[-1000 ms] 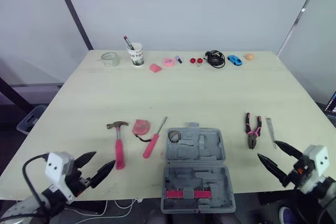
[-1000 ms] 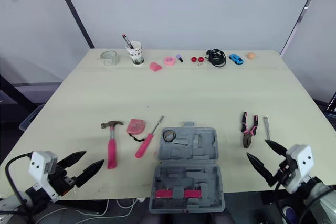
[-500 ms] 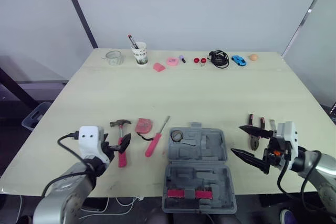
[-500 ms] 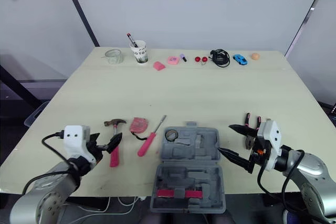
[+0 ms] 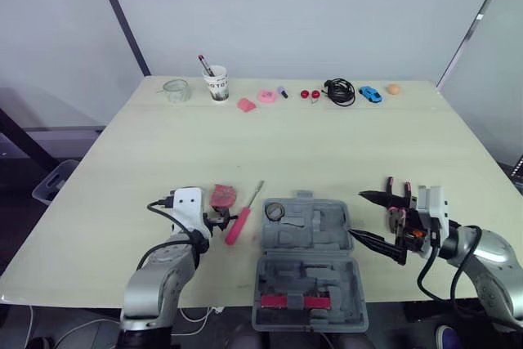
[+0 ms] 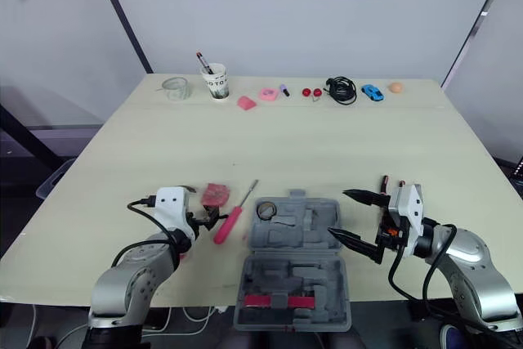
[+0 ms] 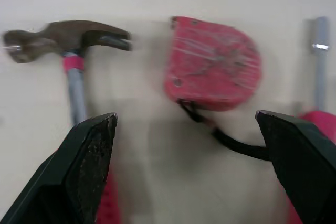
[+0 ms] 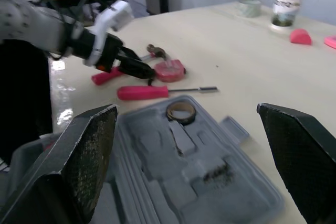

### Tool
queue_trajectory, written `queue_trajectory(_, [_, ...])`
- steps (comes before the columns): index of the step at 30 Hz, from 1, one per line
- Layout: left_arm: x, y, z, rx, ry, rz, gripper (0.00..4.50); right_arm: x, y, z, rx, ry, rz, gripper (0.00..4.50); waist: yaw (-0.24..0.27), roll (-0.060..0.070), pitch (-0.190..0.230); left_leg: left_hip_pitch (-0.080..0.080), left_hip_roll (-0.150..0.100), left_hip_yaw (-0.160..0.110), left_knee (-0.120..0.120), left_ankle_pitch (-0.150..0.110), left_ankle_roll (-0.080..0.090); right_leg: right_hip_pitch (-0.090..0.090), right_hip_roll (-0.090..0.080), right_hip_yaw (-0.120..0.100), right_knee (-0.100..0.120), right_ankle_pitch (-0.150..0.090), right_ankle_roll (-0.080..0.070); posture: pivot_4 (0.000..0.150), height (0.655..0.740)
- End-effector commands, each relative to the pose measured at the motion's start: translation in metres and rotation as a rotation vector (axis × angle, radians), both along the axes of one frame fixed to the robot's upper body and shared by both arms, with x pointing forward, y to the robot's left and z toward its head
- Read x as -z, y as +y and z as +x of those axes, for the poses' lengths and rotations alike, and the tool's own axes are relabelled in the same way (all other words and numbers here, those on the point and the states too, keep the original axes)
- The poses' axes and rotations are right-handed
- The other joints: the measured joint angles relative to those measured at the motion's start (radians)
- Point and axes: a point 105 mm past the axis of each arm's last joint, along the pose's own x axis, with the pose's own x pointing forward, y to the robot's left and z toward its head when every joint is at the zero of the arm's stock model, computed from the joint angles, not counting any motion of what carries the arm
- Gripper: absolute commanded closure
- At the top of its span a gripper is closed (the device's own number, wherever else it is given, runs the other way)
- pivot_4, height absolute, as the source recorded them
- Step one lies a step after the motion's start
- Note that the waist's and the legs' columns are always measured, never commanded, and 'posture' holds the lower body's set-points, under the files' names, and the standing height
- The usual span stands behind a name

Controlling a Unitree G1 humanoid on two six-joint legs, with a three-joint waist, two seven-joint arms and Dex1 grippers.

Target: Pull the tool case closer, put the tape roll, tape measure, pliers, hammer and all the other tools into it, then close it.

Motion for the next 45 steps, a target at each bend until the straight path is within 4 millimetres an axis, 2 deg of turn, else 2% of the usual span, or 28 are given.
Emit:
queue_trajectory(1, [-0.003,-0.001,0.005,-0.010,-0.023,0.010,0.00,-0.015,0.007,-0.004,-0.049,-0.043,0.008,0.03,0.001,0.000,0.000,0.000,0.000,0.000,0.000,0.000,0.000,0.000,0.000,0.000,0.000,0.000,0.000,0.150,0.7400])
queue_trajectory(7, [0.006,-0.007,0.007,0.015,0.007,-0.018,0.00,-0.018,0.011,-0.001,-0.045,-0.066,0.011,0.03,0.000,0.000,0.000,0.000,-0.001,-0.001,0.000,0.000,0.000,0.000,0.000,0.000,0.000,0.000,0.000,0.150,0.7400])
queue_trajectory(9, [0.009,-0.008,0.006,0.021,0.014,-0.024,0.40,-0.019,0.012,0.000,-0.041,-0.071,0.009,0.00,0.000,0.000,0.000,0.000,0.000,-0.001,0.000,0.000,0.000,0.000,0.000,0.000,0.000,0.000,0.000,0.150,0.7400])
queue_trajectory(10, [0.010,-0.008,0.006,0.028,0.019,-0.028,0.72,-0.019,0.012,0.001,-0.041,-0.074,0.008,0.00,0.000,0.000,0.000,0.000,-0.001,-0.001,0.000,0.000,0.000,0.000,0.000,0.000,0.000,0.000,0.000,0.150,0.7400])
queue_trajectory(14, [0.011,-0.009,0.003,0.055,0.028,-0.026,2.69,-0.020,0.015,0.001,-0.045,-0.080,0.006,0.00,0.001,0.000,0.000,0.000,-0.001,-0.001,0.000,0.000,0.000,0.000,0.000,0.000,0.001,0.001,0.001,0.150,0.7400])
queue_trajectory(17, [0.011,-0.005,0.000,0.051,0.028,-0.020,3.94,-0.021,0.017,0.002,-0.047,-0.082,0.007,0.00,0.001,0.000,0.000,0.000,-0.001,-0.001,0.000,0.000,0.000,0.000,0.000,0.000,0.001,0.001,0.002,0.150,0.7400])
queue_trajectory(19, [0.011,-0.001,-0.003,0.044,0.028,-0.022,4.46,-0.020,0.018,0.002,-0.046,-0.081,0.007,0.00,0.000,0.000,0.000,0.000,-0.001,-0.001,0.000,0.000,0.000,0.000,0.000,0.000,0.001,0.002,0.003,0.150,0.7400])
queue_trajectory(26, [0.013,-0.005,-0.020,0.110,0.045,-0.025,4.46,-0.020,0.023,-0.001,-0.066,-0.076,0.013,0.00,0.000,0.000,0.000,0.000,-0.001,-0.001,0.000,0.000,0.000,0.000,0.000,0.000,0.001,0.002,0.003,0.150,0.7400])
queue_trajectory(32, [0.009,-0.003,-0.046,0.223,0.074,0.036,4.46,-0.014,0.029,-0.010,-0.158,-0.050,-0.026,0.00,-0.002,0.001,0.000,0.000,0.000,-0.001,0.000,0.000,0.000,0.000,0.000,0.001,0.001,0.000,0.000,0.150,0.7400])
queue_trajectory(43, [0.009,-0.008,-0.104,0.373,0.154,0.027,4.46,-0.006,0.028,-0.014,-0.232,-0.030,-0.071,0.00,0.000,0.001,0.000,0.000,0.001,0.000,0.000,0.000,0.000,-0.001,-0.001,0.000,0.001,0.000,-0.001,0.150,0.7400])
queue_trajectory(45, [0.011,-0.003,-0.111,0.365,0.173,0.016,4.46,-0.004,0.027,-0.014,-0.235,-0.027,-0.079,0.00,0.000,0.001,0.000,0.000,0.001,0.000,0.000,0.000,0.000,-0.001,-0.001,0.000,0.001,0.000,-0.001,0.150,0.7400])
